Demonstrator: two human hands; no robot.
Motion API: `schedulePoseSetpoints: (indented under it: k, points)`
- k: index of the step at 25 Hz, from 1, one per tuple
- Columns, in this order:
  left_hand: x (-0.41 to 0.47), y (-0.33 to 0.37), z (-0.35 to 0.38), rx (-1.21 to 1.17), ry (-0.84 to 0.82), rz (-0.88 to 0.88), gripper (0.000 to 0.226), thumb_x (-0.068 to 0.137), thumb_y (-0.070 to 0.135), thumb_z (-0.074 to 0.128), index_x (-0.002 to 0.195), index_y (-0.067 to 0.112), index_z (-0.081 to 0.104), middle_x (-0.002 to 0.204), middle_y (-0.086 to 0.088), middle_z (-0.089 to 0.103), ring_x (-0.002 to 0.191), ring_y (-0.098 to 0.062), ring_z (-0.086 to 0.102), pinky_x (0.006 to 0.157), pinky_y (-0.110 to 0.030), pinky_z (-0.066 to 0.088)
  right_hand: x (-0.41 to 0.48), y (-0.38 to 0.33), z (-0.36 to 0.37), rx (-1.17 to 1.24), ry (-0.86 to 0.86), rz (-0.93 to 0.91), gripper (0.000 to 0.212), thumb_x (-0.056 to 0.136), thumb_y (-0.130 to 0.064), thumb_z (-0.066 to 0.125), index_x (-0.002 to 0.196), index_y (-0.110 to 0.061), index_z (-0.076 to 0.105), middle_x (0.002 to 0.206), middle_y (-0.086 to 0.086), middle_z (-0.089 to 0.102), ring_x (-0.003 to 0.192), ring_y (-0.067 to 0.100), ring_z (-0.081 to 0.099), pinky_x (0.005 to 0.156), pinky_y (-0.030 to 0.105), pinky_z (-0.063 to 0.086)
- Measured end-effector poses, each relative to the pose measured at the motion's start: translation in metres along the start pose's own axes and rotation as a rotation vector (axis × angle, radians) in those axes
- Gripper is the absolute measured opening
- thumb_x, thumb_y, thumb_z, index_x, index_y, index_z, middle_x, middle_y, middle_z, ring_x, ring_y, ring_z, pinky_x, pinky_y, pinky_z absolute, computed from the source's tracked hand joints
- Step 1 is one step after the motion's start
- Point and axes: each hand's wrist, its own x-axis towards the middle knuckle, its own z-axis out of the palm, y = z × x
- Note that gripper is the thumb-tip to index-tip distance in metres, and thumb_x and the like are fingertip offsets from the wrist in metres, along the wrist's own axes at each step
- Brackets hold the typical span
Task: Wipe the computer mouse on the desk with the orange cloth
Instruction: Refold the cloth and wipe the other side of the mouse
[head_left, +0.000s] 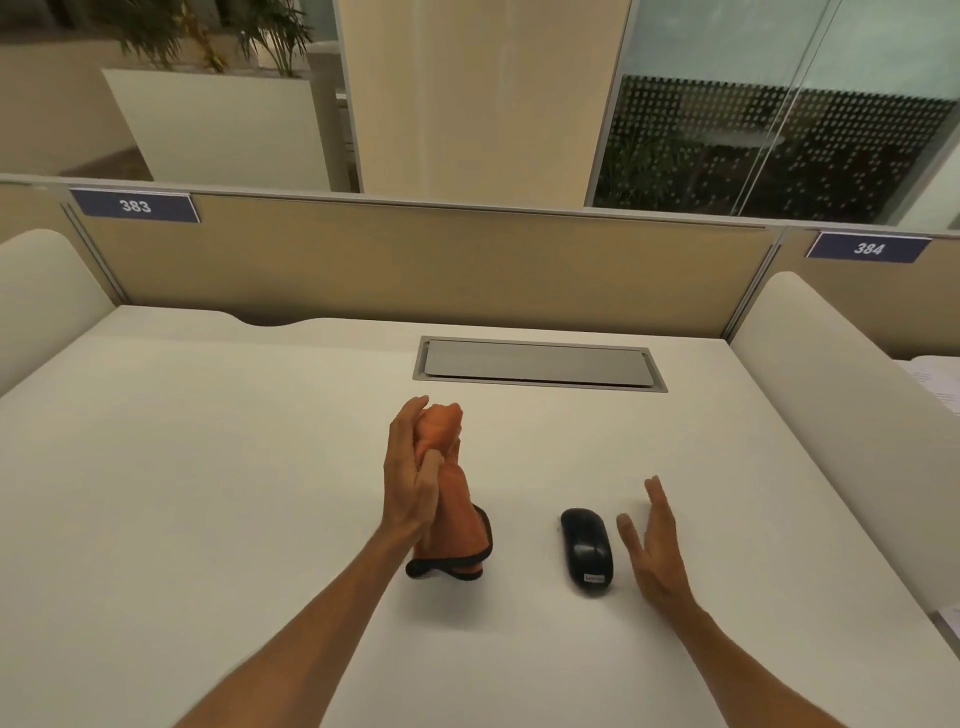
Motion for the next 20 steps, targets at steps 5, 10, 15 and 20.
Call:
schedulePoseSetpoints:
  k: [5, 10, 15, 20]
  points:
    - [0.024, 0.021, -0.020, -0.092, 0.000, 0.002, 0.065, 0.076, 0.012, 0.042, 0.140, 0.026, 0.042, 0.141, 0.005, 0.048, 0.128, -0.005, 0.046, 0.108, -0.032, 0.042, 0.026, -0.077, 0.033, 0.098, 0.099, -0.057, 0.084, 0.081, -0.073, 0.045, 0.147, -0.024, 0.028, 0.152, -0.001, 0.034, 0.139, 0.014, 0.031, 0.115, 0.035, 0.027]
    - [0.056, 0.053, -0.047, -0.207, -0.113, 0.035, 0.067, 0.076, 0.013, 0.040, 0.138, 0.039, 0.038, 0.138, 0.024, 0.044, 0.126, 0.010, 0.044, 0.103, -0.017, 0.042, 0.070, -0.212, 0.067, 0.337, -0.247, -0.199, 0.056, 0.091, -0.033, 0.064, 0.141, -0.037, 0.039, 0.141, -0.003, 0.050, 0.129, 0.013, 0.050, 0.100, 0.025, 0.044]
    - [0.088, 0.064, -0.093, -0.298, -0.298, 0.061, 0.076, 0.071, 0.020, 0.048, 0.143, 0.042, 0.037, 0.146, 0.006, 0.044, 0.130, -0.015, 0.050, 0.104, -0.041, 0.048, 0.096, -0.304, 0.092, 0.450, -0.481, -0.331, 0.047, 0.089, -0.015, 0.069, 0.132, -0.028, 0.054, 0.131, 0.002, 0.060, 0.111, 0.020, 0.066, 0.092, 0.037, 0.055]
    - [0.117, 0.070, -0.135, -0.580, -0.354, -0.046, 0.055, 0.086, 0.044, 0.038, 0.139, 0.035, 0.047, 0.135, -0.012, 0.057, 0.115, -0.034, 0.063, 0.098, -0.052, 0.052, 0.106, -0.344, 0.121, 0.393, -0.340, -0.374, 0.032, 0.071, -0.007, 0.084, 0.094, -0.015, 0.063, 0.098, 0.005, 0.066, 0.089, 0.023, 0.066, 0.082, 0.039, 0.056]
